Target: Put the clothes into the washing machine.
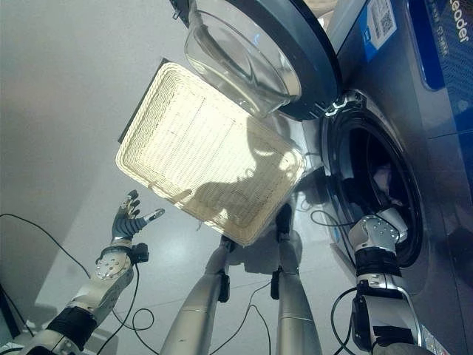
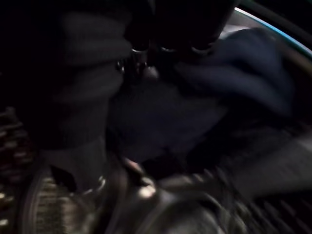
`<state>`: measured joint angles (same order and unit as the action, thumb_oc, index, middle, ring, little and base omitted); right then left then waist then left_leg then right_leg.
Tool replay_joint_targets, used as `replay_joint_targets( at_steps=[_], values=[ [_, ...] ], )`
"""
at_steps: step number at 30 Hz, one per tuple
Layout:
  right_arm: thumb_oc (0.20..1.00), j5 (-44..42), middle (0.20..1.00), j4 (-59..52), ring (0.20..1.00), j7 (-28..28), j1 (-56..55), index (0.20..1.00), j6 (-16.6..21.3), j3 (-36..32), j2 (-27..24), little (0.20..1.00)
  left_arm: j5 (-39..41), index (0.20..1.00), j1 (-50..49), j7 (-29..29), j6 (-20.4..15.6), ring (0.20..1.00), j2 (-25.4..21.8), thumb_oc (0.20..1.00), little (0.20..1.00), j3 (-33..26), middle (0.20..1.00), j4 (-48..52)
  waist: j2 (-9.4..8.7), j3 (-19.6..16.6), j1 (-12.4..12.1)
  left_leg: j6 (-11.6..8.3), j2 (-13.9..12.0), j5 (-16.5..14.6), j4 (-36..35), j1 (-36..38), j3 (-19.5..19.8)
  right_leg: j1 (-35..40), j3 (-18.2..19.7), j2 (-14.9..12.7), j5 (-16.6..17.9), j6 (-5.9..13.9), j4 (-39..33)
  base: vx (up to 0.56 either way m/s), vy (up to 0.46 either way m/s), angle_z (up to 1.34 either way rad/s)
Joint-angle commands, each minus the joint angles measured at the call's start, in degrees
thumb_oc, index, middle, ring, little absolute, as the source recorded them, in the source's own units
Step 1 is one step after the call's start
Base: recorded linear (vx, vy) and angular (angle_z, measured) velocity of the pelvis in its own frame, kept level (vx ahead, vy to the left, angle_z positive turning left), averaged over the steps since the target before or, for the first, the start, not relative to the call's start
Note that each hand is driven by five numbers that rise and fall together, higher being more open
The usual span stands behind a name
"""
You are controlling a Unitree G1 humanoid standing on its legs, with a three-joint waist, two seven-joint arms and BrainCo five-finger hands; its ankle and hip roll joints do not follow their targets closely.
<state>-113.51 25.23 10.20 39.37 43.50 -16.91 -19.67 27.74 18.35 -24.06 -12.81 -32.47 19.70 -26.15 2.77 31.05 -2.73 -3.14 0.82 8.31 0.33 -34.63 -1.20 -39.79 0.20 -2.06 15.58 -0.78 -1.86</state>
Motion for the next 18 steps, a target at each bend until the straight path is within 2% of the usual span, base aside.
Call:
replay_joint_targets(
  at_steps=[1,3,4,6,7,8,9,10,11,12,13,16,18],
  values=[
    [1.0,0.51,1.0,-5.04,1.0,-7.98,-5.23,1.0,-9.8,0.96,-4.48,1.0,-2.7,1.0,-1.88,-0.25,-0.97,1.0,-0.35,1.0,1.0,0.31,1.0,0.87,2.12,-1.26,1.4,3.33,3.46,4.16,-1.78,-2.19,2.44,2.69,-4.14,0.42,-3.46,3.78,4.65,-0.01,-0.026,0.04],
    [1.0,0.51,1.0,-4.43,1.0,-9.12,-5.3,1.0,-12.56,2.18,-4.03,1.0,-2.82,1.0,-2.01,-0.75,-0.89,1.0,-0.09,1.0,1.0,0.64,1.0,0.89,2.15,-1.26,1.35,3.34,3.45,4.28,-1.86,-2.18,2.44,2.75,-4.22,0.39,-3.44,3.78,4.61,0.0,-0.008,0.02],
    [1.0,0.51,1.0,-2.62,1.0,-10.99,-5.24,1.0,-17.08,4.48,-4.24,1.0,-2.82,1.0,-2.06,-1.22,-0.6,1.0,0.33,1.0,1.0,0.92,1.0,1.01,2.24,-1.26,1.24,3.34,3.46,4.42,-1.93,-2.22,2.43,2.82,-4.34,0.31,-3.49,3.78,4.58,0.0,0.0,0.0],
    [1.0,0.51,1.0,0.11,1.0,-13.92,-4.66,1.0,-22.6,8.04,-5.43,1.0,-2.51,1.0,-2.16,-1.43,-0.52,1.0,0.84,1.0,1.0,1.2,1.0,0.44,2.25,-1.26,1.02,3.3,3.4,4.61,-2.03,-2.25,2.33,2.88,-4.58,0.27,-3.6,3.73,4.63,-0.02,-0.006,0.08],
    [1.0,0.51,1.0,1.95,1.0,-14.24,-4.75,1.0,-24.98,9.64,-6.38,1.0,-2.12,1.0,-2.26,-1.67,-0.7,1.0,1.13,1.0,1.0,1.36,1.0,-0.03,2.16,-1.26,0.96,3.28,3.39,4.72,-2.09,-2.3,2.33,2.84,-4.73,0.27,-3.67,3.72,4.8,-0.04,0.008,0.1],
    [1.0,4.96,1.0,4.93,1.0,-11.78,-5.37,1.0,-25.87,12.62,-8.1,1.0,-1.38,1.0,-2.65,-0.53,-1.02,1.0,1.81,1.0,1.0,1.28,1.0,-0.88,2.01,-1.26,0.86,3.23,3.35,4.96,-2.45,-2.13,2.24,3.01,-5.07,0.25,-3.76,3.73,4.83,-0.04,0.012,0.07],
    [1.0,10.49,1.0,6.17,1.0,-9.26,-5.75,1.0,-25.56,13.47,-8.44,1.0,-1.16,1.0,-2.78,-0.14,-1.1,1.0,2.08,1.0,1.0,1.31,1.0,-1.32,1.92,-1.26,0.77,3.24,3.35,5.13,-2.59,-2.28,2.24,2.89,-5.27,0.24,-3.66,3.69,4.81,-0.03,0.012,0.05],
    [1.0,11.7,1.0,6.34,1.0,-8.72,-5.8,1.0,-25.42,13.59,-8.47,1.0,-1.12,1.0,-2.82,-0.08,-1.15,1.0,2.16,1.0,1.0,1.32,1.0,-1.43,1.92,-1.26,0.77,3.25,3.35,5.16,-2.63,-2.27,2.25,2.89,-5.32,0.24,-3.65,3.69,4.79,-0.04,0.009,0.05],
    [1.0,18.9,1.0,8.09,1.0,-6.96,-6.86,1.0,-23.18,15.03,-9.45,1.0,-0.62,1.0,-3.44,0.33,-1.82,1.0,2.9,1.0,1.0,1.48,1.0,-2.35,1.6,-1.26,0.68,3.19,3.21,5.31,-3.02,-2.13,2.1,3.05,-5.72,0.14,-3.59,3.65,4.54,-0.03,0.005,0.05],
    [1.0,20.32,1.0,8.48,1.0,-6.78,-6.98,1.0,-22.84,15.22,-9.66,1.0,-0.48,1.0,-3.5,0.38,-1.96,1.0,3.03,1.0,1.0,1.5,1.0,-2.62,1.52,-1.26,0.66,3.18,3.2,5.35,-3.0,-2.26,2.1,2.96,-5.79,0.14,-3.54,3.63,4.53,-0.05,0.012,0.05],
    [1.0,25.37,1.0,9.87,1.0,-5.11,-7.37,1.0,-21.61,15.78,-10.16,1.0,-0.03,1.0,-3.81,0.41,-2.06,1.0,3.37,1.0,1.0,1.63,1.0,-3.62,1.33,-1.26,0.59,3.11,3.21,5.37,-3.09,-2.16,2.16,3.13,-5.96,0.13,-3.58,3.58,4.43,-0.02,0.015,0.03],
    [1.0,30.27,1.0,13.23,1.0,-3.34,-7.41,1.0,-20.37,16.71,-10.26,1.0,-0.4,1.0,-4.16,0.85,-3.62,1.0,5.05,1.0,1.0,1.94,1.0,-7.19,1.05,-1.26,0.38,3.04,3.14,5.42,-3.12,-2.09,2.07,3.18,-6.33,0.0,-3.42,3.57,4.4,-0.04,0.026,0.04],
    [1.0,30.91,1.0,14.37,1.0,-3.47,-7.73,1.0,-20.95,16.69,-9.47,1.0,-0.09,1.0,-4.25,1.18,-4.25,1.0,6.26,1.0,1.0,1.99,1.0,-9.21,0.93,-1.26,0.33,3.03,3.16,5.31,-3.05,-1.88,2.11,3.32,-6.52,-0.1,-3.42,3.59,4.48,-0.03,0.031,0.03]
  ],
)
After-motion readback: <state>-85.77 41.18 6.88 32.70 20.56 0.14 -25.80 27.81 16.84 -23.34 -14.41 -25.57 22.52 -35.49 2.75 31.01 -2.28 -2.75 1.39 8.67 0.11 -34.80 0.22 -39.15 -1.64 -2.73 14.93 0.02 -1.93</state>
